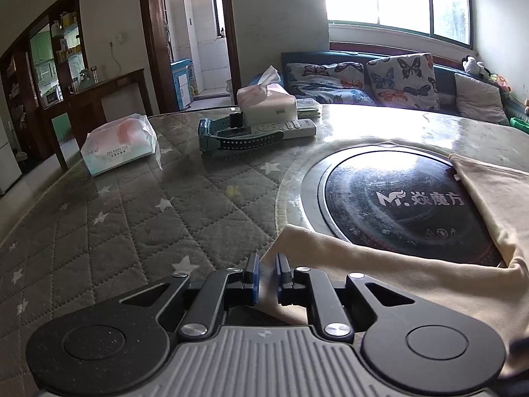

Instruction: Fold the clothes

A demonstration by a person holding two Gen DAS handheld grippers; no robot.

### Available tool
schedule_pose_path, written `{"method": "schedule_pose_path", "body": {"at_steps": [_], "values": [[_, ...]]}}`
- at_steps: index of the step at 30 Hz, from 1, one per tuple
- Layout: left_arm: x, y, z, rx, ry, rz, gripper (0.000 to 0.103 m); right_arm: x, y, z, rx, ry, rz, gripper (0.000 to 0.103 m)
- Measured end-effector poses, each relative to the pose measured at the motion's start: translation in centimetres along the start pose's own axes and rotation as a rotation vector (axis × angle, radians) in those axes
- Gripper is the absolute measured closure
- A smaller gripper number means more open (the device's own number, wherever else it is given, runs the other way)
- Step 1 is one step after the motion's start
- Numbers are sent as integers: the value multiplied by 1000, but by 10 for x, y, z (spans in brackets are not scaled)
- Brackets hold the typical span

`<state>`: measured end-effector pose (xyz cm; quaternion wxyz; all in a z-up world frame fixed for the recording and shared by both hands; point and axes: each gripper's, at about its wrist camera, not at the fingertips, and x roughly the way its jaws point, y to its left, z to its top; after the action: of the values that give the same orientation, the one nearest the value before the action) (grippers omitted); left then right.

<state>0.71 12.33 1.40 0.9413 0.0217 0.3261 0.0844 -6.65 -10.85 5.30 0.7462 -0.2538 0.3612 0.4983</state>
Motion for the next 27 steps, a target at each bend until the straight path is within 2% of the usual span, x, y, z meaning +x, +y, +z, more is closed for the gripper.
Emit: {"method": "schedule_pose_path", "body": {"at_steps": [3, 7, 10, 12, 16, 21, 27], "values": [[2, 1, 2, -2, 2, 8, 89, -8, 6, -3, -8, -13, 14, 72], [4, 3, 4, -6, 3, 19, 87, -14, 1, -11, 39, -12, -38, 72], [5, 3, 5, -8, 6, 25, 87, -13, 8, -16, 24, 10, -4, 70], [5, 3, 6, -8, 12, 30, 87, -14, 16, -17, -15, 5, 2, 67], [-1, -1, 11, -5, 19, 36, 87, -26, 16, -16, 5, -27, 26, 68], [-25, -20, 13, 23, -16, -40, 84, -55, 7, -26, 56, -58, -58, 68], [-55, -62, 11, 76, -48, -176, 84, -96, -18, -68, 191, -40, -190, 68]]}}
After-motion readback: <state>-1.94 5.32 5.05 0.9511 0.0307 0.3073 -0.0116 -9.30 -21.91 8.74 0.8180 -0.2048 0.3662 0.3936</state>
